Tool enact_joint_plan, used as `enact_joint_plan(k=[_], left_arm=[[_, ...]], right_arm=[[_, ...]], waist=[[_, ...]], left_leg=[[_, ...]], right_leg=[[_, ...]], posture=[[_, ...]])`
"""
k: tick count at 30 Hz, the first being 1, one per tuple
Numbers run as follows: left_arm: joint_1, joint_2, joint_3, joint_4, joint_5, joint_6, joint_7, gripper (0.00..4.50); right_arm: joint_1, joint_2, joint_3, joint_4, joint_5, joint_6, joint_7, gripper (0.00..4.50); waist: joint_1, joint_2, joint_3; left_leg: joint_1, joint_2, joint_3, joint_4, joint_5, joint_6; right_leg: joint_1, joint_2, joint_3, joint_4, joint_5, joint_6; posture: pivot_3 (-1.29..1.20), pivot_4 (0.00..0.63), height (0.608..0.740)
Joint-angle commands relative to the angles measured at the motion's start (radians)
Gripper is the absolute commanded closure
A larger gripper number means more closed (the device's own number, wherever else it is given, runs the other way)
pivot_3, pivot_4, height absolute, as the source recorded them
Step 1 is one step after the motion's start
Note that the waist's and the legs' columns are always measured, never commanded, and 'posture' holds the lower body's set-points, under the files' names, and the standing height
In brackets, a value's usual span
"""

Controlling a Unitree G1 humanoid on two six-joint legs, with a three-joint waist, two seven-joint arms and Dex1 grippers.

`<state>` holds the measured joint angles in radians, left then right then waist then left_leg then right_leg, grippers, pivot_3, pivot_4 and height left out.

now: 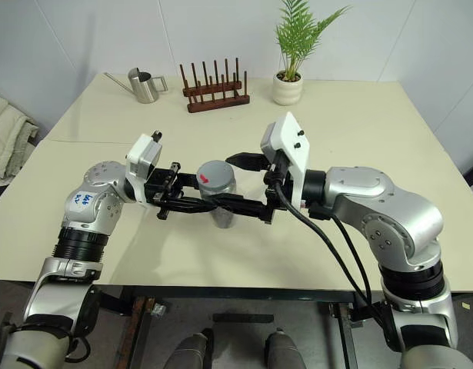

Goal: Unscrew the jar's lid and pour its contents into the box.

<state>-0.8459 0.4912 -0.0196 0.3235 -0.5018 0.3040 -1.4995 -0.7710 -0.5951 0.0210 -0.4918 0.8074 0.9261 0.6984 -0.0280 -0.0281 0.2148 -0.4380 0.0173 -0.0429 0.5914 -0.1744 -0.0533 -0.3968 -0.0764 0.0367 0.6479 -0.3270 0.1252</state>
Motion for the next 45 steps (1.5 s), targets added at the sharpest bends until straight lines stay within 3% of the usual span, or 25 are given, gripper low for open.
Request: enact_joint_plan(k=[1,32,36,45], left_arm=[[-0.026,0.002,0.001,-0.012,0.000,-0.018,-0.012,2.66],[-0.024,-0.002,0.001,-0.018,0.002,-0.028,-0.006,2.66],[-0.027,-0.003,0.001,-0.013,0.004,-0.031,-0.005,2.66],[-0.030,-0.005,0.002,-0.005,0.010,-0.034,-0.007,2.66]], right_arm=[[-0.025,-0.011,-0.041,-0.042,0.029,0.002,-0.015,0.31],[-0.090,0.016,0.003,0.016,-0.003,-0.010,-0.005,0.31],[-0.090,0.014,0.004,0.016,-0.004,-0.010,0.001,1.09],[-0.080,0.006,0.015,0.009,-0.019,-0.008,0.022,1.09]], waist=[[0.000,0.000,0.000],[0.000,0.000,0.000],[0.000,0.000,0.000],[0.000,0.000,0.000]], left_leg=[[0.000,0.000,0.000,0.000,0.000,0.000],[0.000,0.000,0.000,0.000,0.000,0.000],[0.000,0.000,0.000,0.000,0.000,0.000],[0.000,0.000,0.000,0.000,0.000,0.000]], right_leg=[[0.000,0.000,0.000,0.000,0.000,0.000],[0.000,0.000,0.000,0.000,0.000,0.000],[0.000,0.000,0.000,0.000,0.000,0.000],[0.000,0.000,0.000,0.000,0.000,0.000]], posture=[[0.00,0.150,0.740],[0.00,0.150,0.740],[0.00,0.150,0.740],[0.00,0.150,0.740]])
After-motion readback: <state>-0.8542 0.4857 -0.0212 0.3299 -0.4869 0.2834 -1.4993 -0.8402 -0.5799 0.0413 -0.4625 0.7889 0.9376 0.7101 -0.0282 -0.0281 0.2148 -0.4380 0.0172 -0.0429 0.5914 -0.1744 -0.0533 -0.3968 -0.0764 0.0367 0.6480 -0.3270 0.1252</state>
